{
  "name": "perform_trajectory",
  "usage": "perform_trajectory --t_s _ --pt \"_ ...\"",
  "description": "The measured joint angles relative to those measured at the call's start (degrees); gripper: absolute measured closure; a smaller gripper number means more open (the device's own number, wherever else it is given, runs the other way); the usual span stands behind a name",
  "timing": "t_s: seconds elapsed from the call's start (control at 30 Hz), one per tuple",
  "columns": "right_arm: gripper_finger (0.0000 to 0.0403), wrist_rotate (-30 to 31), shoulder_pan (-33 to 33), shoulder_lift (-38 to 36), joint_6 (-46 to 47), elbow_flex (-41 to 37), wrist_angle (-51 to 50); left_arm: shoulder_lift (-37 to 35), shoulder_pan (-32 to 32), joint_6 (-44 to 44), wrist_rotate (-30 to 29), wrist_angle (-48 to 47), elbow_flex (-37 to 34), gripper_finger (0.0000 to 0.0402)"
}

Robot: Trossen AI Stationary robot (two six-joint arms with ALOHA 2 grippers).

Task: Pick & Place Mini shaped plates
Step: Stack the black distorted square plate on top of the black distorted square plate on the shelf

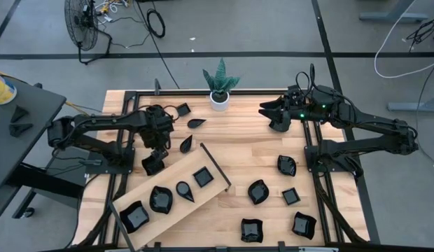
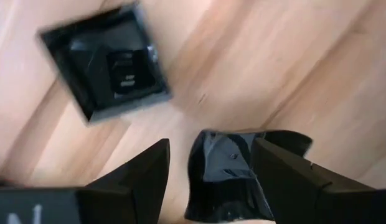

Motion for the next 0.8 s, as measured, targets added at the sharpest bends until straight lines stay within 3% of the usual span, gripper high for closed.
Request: perform_trajectory --t_s 0.5,0.7,0.8 --pt "0.0193 0.00 0.01 0.00 -0.21 0.00 -0.01 0.00 -1.59 30.54 1.03 8.81 0.00 0.0168" --pt "0.0193 0.00 0.02 0.00 -0.12 0.00 0.00 0.00 -1.36 49.52 -2.88 2.44 0.00 0.0179" --pt "0.0193 0.00 0.02 0.00 -0.10 0.00 0.00 0.00 -1.02 54.57 -2.82 -1.90 0.00 0.0190"
